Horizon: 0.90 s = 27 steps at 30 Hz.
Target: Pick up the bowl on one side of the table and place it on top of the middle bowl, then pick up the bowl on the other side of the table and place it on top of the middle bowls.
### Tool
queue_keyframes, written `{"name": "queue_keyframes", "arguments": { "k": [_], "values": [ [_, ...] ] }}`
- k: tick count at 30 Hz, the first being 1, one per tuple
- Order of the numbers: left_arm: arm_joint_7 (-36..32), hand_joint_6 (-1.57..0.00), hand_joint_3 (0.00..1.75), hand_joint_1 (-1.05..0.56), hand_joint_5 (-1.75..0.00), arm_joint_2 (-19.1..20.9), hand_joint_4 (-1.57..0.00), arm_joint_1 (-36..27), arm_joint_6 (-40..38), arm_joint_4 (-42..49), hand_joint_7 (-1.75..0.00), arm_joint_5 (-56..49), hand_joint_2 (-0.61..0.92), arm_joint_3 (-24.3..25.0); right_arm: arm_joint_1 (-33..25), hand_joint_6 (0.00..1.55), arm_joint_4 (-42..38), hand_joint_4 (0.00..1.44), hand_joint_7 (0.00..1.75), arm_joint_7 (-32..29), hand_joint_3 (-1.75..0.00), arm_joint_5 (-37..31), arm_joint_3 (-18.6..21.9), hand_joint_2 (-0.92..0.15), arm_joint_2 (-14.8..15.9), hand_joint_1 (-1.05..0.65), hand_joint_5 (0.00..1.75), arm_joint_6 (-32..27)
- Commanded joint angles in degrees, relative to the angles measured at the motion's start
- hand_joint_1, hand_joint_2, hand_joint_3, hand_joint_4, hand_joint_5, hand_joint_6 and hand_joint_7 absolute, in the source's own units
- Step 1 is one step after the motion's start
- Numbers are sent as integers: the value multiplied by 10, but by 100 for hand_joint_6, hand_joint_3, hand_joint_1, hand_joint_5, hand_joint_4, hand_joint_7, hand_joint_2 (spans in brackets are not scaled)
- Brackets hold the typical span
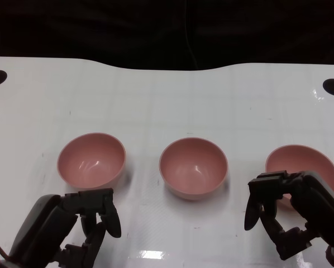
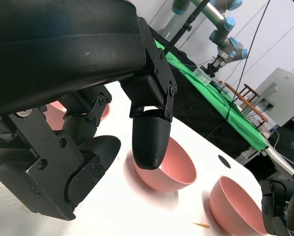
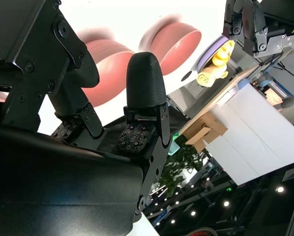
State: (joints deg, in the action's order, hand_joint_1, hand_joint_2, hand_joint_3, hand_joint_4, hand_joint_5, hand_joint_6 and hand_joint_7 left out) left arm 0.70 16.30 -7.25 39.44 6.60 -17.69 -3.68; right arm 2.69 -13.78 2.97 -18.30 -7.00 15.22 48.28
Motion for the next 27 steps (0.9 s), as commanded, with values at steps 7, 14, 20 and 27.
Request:
{"name": "queue_keyframes", "arguments": {
  "k": [7, 14, 20, 27],
  "values": [
    [5, -88, 150, 4, -164, 14, -91, 0, -1, -1, -136, 1, 27, 6, -3, 99, 10, 102, 128, 1, -170, 4, -1, -3, 3, 33, 173, -7],
    [7, -88, 149, 4, -164, 14, -90, -2, -7, -3, -135, 6, 28, 7, -3, 99, 9, 102, 127, 1, -169, 3, -2, -3, 4, 34, 172, -7],
    [-4, -86, 136, 4, -154, 5, -83, -3, -12, -4, -112, 5, 34, 12, -4, 99, 14, 101, 126, 2, -169, 3, -2, -2, 4, 34, 173, -11],
    [-36, -86, 92, 0, -122, -15, -74, -7, -33, -8, -57, -16, 52, 27, -4, 99, 14, 102, 126, 1, -170, 5, -6, -3, 1, 36, 173, -11]
  ]
}}
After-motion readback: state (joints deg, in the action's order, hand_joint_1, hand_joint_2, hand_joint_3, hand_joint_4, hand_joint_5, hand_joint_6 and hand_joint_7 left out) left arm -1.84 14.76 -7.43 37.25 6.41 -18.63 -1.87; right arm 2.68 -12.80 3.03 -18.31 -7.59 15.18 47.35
